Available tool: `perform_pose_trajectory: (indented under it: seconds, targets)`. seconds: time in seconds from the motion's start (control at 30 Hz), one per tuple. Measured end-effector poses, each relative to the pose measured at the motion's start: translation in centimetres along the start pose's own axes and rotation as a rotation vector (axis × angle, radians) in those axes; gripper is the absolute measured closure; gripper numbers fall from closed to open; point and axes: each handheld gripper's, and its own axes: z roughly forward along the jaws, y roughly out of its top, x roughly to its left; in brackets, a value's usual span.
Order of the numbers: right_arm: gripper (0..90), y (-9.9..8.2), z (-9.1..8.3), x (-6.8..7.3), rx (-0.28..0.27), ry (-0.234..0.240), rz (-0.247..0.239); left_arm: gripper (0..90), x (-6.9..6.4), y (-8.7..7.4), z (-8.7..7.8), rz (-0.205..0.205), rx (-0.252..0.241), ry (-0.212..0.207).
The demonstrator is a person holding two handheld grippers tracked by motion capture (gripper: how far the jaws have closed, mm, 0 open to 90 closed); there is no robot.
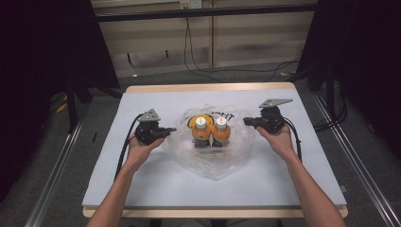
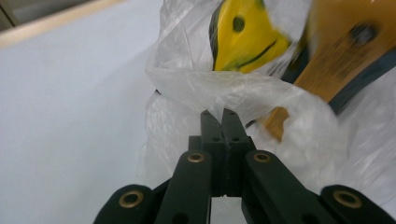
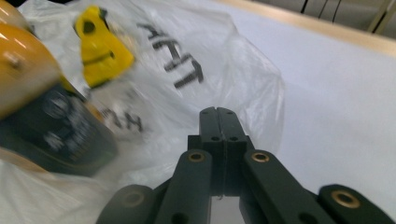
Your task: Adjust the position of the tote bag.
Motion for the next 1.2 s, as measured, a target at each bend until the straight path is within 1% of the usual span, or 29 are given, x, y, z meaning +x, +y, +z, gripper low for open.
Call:
perform_pose_trajectory:
  seconds: [0.1,0.13,0.17,0.2,0.23,0.27,0.3,0.33,0.37,0.4,0.43,0.47,0.5,0.53,0.57,0.63,0.7,0.73,0.77,0.8,0.87,0.9,0.93,0.97,1.0,1.03,1.07,1.1,1.2]
  targets:
    - [90.0,-1.5,0.9,-0.6,0.046,-0.018,0.016,90.0,0.6,-1.3,0.6,-0.016,0.028,0.005]
    - [90.0,-2.1,1.1,-0.8,0.063,-0.019,0.020,90.0,0.8,-1.8,0.7,-0.035,0.032,0.004]
    - [90.0,-2.5,1.2,-0.9,0.082,-0.027,0.020,90.0,1.0,-2.2,0.8,-0.040,0.040,0.002]
    - [90.0,-3.0,1.3,-1.0,0.094,-0.029,0.024,90.0,1.2,-2.6,0.9,-0.042,0.053,0.012]
    - [90.0,-3.3,1.3,-1.1,0.101,-0.035,0.019,90.0,1.4,-3.1,0.9,-0.050,0.056,0.012]
    - [90.0,-3.6,1.3,-1.3,0.101,-0.041,0.021,90.0,1.5,-3.4,0.9,-0.056,0.065,0.022]
    - [90.0,-3.9,1.2,-1.5,0.109,-0.044,0.027,90.0,1.6,-3.8,0.9,-0.064,0.064,0.022]
    - [90.0,-4.2,1.2,-1.6,0.123,-0.069,0.025,90.0,1.7,-4.0,0.9,-0.065,0.066,0.023]
    - [90.0,-4.4,1.2,-1.7,0.133,-0.086,0.024,90.0,1.9,-4.2,0.9,-0.066,0.080,0.033]
    - [90.0,-4.6,1.0,-2.0,0.120,-0.077,0.031,90.0,2.1,-4.4,0.7,-0.069,0.076,0.036]
    - [90.0,-4.7,0.9,-2.1,0.116,-0.086,0.034,90.0,2.3,-4.5,0.6,-0.075,0.064,0.044]
    - [90.0,-4.8,0.7,-2.2,0.119,-0.102,0.032,90.0,2.3,-4.6,0.5,-0.075,0.069,0.045]
    - [90.0,-4.9,0.6,-2.2,0.118,-0.107,0.028,90.0,2.4,-4.7,0.4,-0.076,0.061,0.053]
    - [90.0,-5.0,0.5,-2.2,0.115,-0.118,0.023,90.0,2.4,-4.7,0.3,-0.074,0.071,0.055]
    - [90.0,-5.1,0.4,-2.2,0.111,-0.119,0.020,90.0,2.5,-4.8,0.3,-0.078,0.058,0.055]
    - [90.0,-5.1,0.4,-2.0,0.117,-0.129,0.018,90.0,2.4,-4.9,0.2,-0.081,0.061,0.053]
    - [89.3,-5.0,0.5,-1.7,0.112,-0.116,0.005,89.6,2.2,-5.0,0.1,-0.086,0.056,0.015]
    - [81.8,-5.0,0.4,-1.7,0.104,-0.112,0.011,86.8,2.2,-4.9,0.1,-0.090,0.042,-0.004]
    - [79.9,-4.9,0.3,-1.8,0.079,-0.103,0.038,82.5,2.1,-4.8,-0.1,-0.096,0.035,-0.011]
    - [77.8,-4.7,0.0,-1.9,0.047,-0.087,0.057,78.6,2.0,-4.7,-0.3,-0.094,0.016,-0.008]
    - [68.5,-4.2,-0.7,-2.0,-0.009,-0.078,0.083,68.0,2.0,-4.1,-0.9,-0.107,-0.015,0.000]
    - [67.1,-4.0,-1.0,-2.0,-0.026,-0.082,0.089,62.5,2.0,-3.9,-1.3,-0.115,-0.044,-0.002]
    - [63.3,-3.8,-1.3,-1.9,-0.039,-0.081,0.088,59.8,2.1,-3.7,-1.9,-0.113,-0.067,0.000]
    - [58.2,-3.7,-1.6,-1.8,-0.048,-0.076,0.082,57.2,2.0,-3.5,-2.2,-0.125,-0.093,-0.006]
    - [55.0,-3.6,-1.9,-1.7,-0.051,-0.076,0.079,53.6,2.1,-3.3,-2.8,-0.125,-0.119,-0.008]
    - [52.5,-3.4,-2.3,-1.6,-0.064,-0.084,0.070,52.7,2.1,-3.1,-3.3,-0.124,-0.132,-0.009]
    - [49.3,-3.2,-2.7,-1.5,-0.079,-0.083,0.073,51.0,2.1,-2.9,-3.9,-0.124,-0.149,0.006]
    - [46.7,-3.1,-3.1,-1.4,-0.099,-0.080,0.079,49.0,2.1,-2.8,-4.4,-0.132,-0.176,0.001]
    - [43.6,-2.3,-4.2,-1.1,-0.144,-0.079,0.069,46.9,2.3,-2.6,-5.7,-0.142,-0.211,0.018]
